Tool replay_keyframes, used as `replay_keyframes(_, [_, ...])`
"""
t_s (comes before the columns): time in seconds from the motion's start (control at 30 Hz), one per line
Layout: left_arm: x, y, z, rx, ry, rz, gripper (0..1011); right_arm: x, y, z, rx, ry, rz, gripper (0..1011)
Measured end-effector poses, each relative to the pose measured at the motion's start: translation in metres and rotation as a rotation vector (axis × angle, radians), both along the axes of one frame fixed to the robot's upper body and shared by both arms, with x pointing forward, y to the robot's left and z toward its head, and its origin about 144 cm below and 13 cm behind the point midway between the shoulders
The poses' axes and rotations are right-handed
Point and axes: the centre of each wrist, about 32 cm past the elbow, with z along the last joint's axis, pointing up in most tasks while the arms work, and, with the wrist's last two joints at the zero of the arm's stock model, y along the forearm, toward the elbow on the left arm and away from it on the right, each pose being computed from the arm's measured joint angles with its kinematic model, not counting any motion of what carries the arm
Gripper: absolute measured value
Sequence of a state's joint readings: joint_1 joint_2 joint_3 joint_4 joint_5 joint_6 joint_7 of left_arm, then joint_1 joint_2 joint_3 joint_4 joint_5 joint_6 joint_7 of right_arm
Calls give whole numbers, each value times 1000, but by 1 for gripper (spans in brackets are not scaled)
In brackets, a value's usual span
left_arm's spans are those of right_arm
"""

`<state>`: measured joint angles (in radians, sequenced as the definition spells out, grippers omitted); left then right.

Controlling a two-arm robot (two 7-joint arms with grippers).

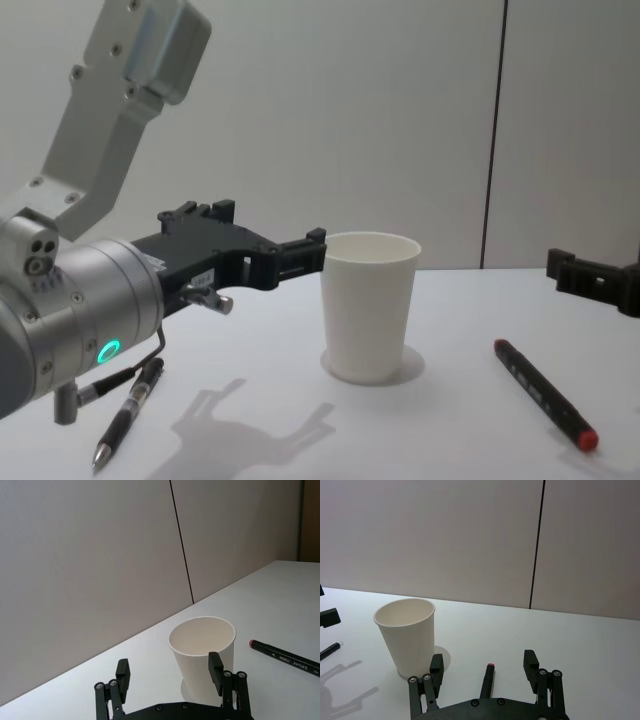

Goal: Place the pen into the pen holder.

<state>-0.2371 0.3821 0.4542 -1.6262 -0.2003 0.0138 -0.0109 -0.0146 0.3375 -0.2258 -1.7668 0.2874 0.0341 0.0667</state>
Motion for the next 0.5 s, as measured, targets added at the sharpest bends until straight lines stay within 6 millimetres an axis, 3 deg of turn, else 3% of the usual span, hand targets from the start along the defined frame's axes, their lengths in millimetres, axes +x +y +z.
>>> replay_keyframes(0.5, [0,0,0,0,0,0,1000,0,0,0,0,0,0,1002])
